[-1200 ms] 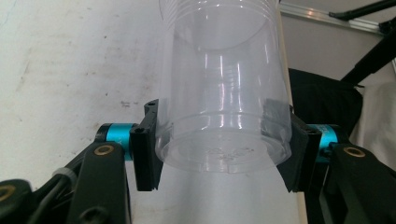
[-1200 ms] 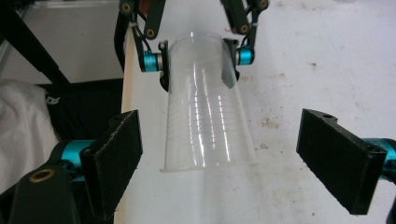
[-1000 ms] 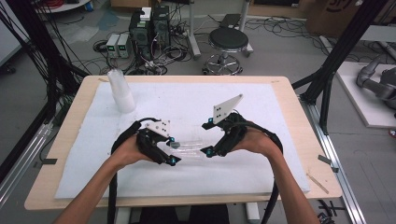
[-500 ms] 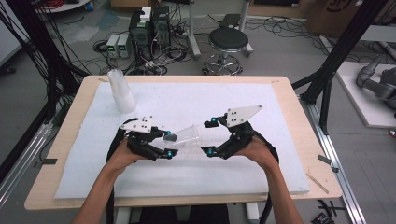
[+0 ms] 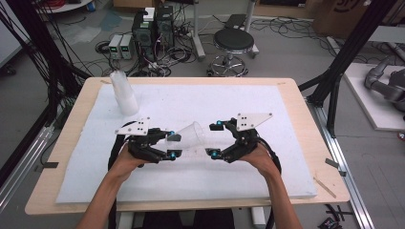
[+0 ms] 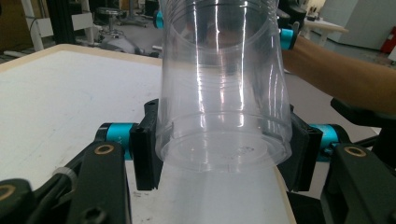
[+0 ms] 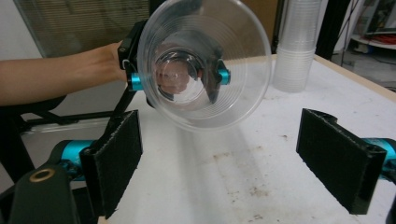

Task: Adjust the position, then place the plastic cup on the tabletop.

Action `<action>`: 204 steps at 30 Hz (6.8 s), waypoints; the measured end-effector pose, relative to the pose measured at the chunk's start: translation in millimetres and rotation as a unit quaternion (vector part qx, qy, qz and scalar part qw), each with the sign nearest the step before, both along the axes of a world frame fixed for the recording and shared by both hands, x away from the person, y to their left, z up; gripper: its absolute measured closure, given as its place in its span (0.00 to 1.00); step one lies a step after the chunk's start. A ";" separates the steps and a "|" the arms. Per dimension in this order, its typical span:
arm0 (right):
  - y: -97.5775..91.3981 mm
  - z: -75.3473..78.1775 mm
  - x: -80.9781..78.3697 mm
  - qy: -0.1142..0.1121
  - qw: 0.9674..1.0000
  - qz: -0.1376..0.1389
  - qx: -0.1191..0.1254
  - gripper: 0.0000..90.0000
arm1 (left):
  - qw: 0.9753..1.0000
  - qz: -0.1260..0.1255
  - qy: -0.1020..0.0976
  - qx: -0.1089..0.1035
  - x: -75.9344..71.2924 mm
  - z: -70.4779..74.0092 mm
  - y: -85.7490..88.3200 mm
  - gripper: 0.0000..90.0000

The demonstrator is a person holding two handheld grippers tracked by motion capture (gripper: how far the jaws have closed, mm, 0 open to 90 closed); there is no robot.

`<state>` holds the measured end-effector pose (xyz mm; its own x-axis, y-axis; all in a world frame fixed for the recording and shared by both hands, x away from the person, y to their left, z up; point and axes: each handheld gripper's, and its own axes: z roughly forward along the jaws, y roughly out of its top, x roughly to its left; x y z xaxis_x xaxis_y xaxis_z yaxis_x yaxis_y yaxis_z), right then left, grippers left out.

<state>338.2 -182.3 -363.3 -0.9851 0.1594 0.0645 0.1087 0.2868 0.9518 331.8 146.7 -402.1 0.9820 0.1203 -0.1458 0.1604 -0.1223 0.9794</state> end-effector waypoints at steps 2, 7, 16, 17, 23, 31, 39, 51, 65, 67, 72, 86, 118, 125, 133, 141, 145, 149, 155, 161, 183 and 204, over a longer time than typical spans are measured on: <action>1.4 -1.4 0.3 0.002 1.000 0.007 0.000 0.16 | 1.000 0.002 -0.003 -0.002 -0.5 0.6 -0.3 0.47; 4.1 -2.9 1.3 0.006 1.000 0.013 0.004 0.16 | 0.999 0.008 -0.004 -0.031 -2.6 -0.3 -2.9 0.47; 10.4 -3.5 2.3 0.011 0.999 0.026 0.019 0.16 | 1.000 0.002 0.000 -0.026 -4.0 -4.0 -10.5 0.47; 11.2 -3.7 2.4 0.013 0.999 0.028 0.020 0.16 | 1.000 0.002 0.000 -0.025 -4.3 -3.7 -11.1 0.47; 16.4 -5.0 2.8 0.017 0.999 0.037 0.024 0.16 | 1.000 -0.005 -0.005 -0.021 -6.7 -2.3 -18.5 0.47; 23.9 -6.1 2.3 0.021 0.998 0.053 0.027 0.16 | 1.000 -0.016 -0.011 -0.018 -8.6 -0.7 -27.6 0.47; 26.3 -6.6 3.4 0.032 0.996 0.073 0.037 0.19 | 1.000 -0.022 -0.012 -0.014 -9.0 -0.8 -27.7 0.47; 26.1 -6.3 2.5 0.029 0.994 0.091 0.048 0.37 | 1.000 -0.023 -0.013 -0.011 -9.2 -1.9 -27.0 0.47; 24.7 -6.9 2.7 0.031 0.995 0.087 0.046 0.38 | 1.000 0.022 -0.018 0.007 -10.5 1.0 -24.5 0.02; 23.6 -6.3 2.8 0.029 0.995 0.081 0.045 0.38 | 0.999 0.030 -0.020 0.014 -11.3 1.7 -22.9 0.02; 18.5 -2.6 6.3 0.027 0.998 0.046 0.026 0.38 | 0.993 0.092 -0.027 0.064 -15.4 0.8 -13.8 0.02; 24.3 22.8 26.7 0.055 0.985 -0.069 -0.146 0.38 | 0.963 0.254 0.010 0.094 -21.7 -26.0 29.7 0.02; 56.3 22.3 55.6 0.090 0.934 -0.148 -0.311 0.39 | 0.928 0.356 0.037 0.103 -30.8 -64.0 63.5 0.02; 57.4 20.1 55.2 0.091 0.935 -0.146 -0.309 0.39 | 0.927 0.358 0.036 0.104 -30.9 -63.9 63.4 0.02; 61.5 7.9 55.9 0.090 0.927 -0.154 -0.330 0.39 | 0.928 0.356 0.036 0.104 -31.0 -64.0 63.3 0.02; 65.6 -7.5 58.7 0.100 0.922 -0.160 -0.338 0.39 | 0.928 0.354 0.035 0.105 -30.7 -64.0 63.1 0.02; 68.8 -14.3 58.8 0.092 0.915 -0.167 -0.355 0.39 | 0.928 0.356 0.035 0.107 -30.7 -63.9 63.0 0.02; 71.7 -20.2 59.0 0.093 0.916 -0.168 -0.353 0.39 | 0.928 0.355 0.036 0.107 -30.5 -63.9 63.1 0.02; 76.3 -31.5 59.5 0.086 0.915 -0.173 -0.354 0.39 | 0.928 0.356 0.038 0.105 -30.5 -64.0 63.5 0.02; 80.3 -35.2 58.1 0.075 0.918 -0.181 -0.345 0.39 | 0.928 0.357 0.039 0.103 -30.3 -64.0 64.1 0.02; 79.9 -53.0 58.2 0.062 0.925 -0.201 -0.315 0.22 | 0.929 0.355 0.043 0.099 -30.0 -64.3 64.9 0.02; 16.8 -62.2 15.6 0.067 0.951 -0.236 -0.187 0.19 | 0.931 0.350 0.043 0.091 -30.3 -64.6 67.1 0.02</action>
<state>353.9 -165.5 -425.6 -0.7847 0.6189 0.0362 0.4226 0.4913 0.7616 301.5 213.8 -466.8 0.6389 0.7574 -0.1347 0.3398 -0.1207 0.9327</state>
